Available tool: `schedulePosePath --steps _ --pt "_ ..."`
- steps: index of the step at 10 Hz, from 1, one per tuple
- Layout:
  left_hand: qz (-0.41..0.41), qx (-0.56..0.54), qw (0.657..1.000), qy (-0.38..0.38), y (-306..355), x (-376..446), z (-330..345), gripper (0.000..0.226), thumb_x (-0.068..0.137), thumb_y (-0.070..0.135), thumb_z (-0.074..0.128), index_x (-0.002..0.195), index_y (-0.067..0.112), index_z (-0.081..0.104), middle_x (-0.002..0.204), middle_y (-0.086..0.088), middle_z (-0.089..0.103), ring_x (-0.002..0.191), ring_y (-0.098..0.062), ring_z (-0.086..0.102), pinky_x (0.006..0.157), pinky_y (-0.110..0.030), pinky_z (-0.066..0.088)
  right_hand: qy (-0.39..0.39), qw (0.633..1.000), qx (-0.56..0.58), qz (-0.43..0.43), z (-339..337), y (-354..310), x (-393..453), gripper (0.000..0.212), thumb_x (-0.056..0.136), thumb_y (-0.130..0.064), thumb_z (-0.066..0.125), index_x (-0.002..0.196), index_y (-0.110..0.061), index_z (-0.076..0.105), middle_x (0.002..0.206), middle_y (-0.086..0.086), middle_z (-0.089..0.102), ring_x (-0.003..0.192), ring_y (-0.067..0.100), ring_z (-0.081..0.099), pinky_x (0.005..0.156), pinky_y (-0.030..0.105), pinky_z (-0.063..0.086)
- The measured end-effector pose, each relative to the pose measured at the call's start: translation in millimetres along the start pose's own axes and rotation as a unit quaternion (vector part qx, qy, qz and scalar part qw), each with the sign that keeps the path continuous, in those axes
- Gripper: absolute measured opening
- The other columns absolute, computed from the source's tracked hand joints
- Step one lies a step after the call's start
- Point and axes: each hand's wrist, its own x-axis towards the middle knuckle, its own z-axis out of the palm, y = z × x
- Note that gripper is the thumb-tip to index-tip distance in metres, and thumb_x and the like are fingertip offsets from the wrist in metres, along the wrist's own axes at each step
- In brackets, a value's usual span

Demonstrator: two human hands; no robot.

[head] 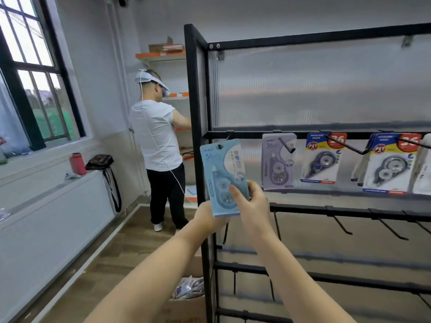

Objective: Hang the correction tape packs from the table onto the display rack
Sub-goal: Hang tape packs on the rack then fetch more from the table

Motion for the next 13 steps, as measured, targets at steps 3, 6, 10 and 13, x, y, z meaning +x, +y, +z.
schedulePosePath --steps 3,6,10,13 --pt "0.226 0.541 0.809 -0.042 -21.3 40.4 27.3 0.038 0.099 0.030 0.040 0.125 0.005 0.051 0.127 -0.012 0.055 0.117 -0.029 0.052 0.092 -0.037 0.044 0.055 0.988 -0.140 0.046 15.4 20.7 53.2 0.022 0.095 -0.035 0.055 0.099 -0.013 0.055 0.087 -0.003 0.061 0.083 0.012 0.060 0.061 0.016 0.047" --pt "0.184 0.529 0.824 -0.085 -24.2 51.6 29.6 0.034 0.099 0.030 0.040 0.113 0.003 0.056 0.112 -0.014 0.061 0.101 -0.029 0.059 0.078 -0.038 0.048 0.036 0.945 -0.264 0.187 13.5 43.7 135.7 0.069 0.091 -0.060 0.046 0.124 0.000 0.050 0.109 0.014 0.057 0.102 0.031 0.059 0.092 0.043 0.052" --pt "0.181 0.535 0.823 -0.054 2.6 30.1 23.1 0.026 0.097 0.027 0.044 0.109 0.009 0.059 0.110 -0.008 0.063 0.100 -0.025 0.060 0.074 -0.033 0.044 -0.137 0.840 -0.514 0.107 -25.4 73.1 79.1 0.029 0.098 -0.032 0.046 0.105 -0.007 0.059 0.100 0.010 0.062 0.094 0.026 0.058 0.070 0.028 0.041" --pt "0.046 0.643 0.764 0.022 1.3 -41.6 -48.4 0.029 0.098 0.022 0.044 0.122 0.011 0.057 0.122 -0.009 0.060 0.111 -0.026 0.058 0.080 -0.032 0.044 -0.302 0.696 -0.611 -0.228 20.0 49.7 24.4 0.031 0.101 -0.026 0.038 0.126 -0.011 0.050 0.125 0.006 0.056 0.116 0.022 0.050 0.094 0.032 0.043"
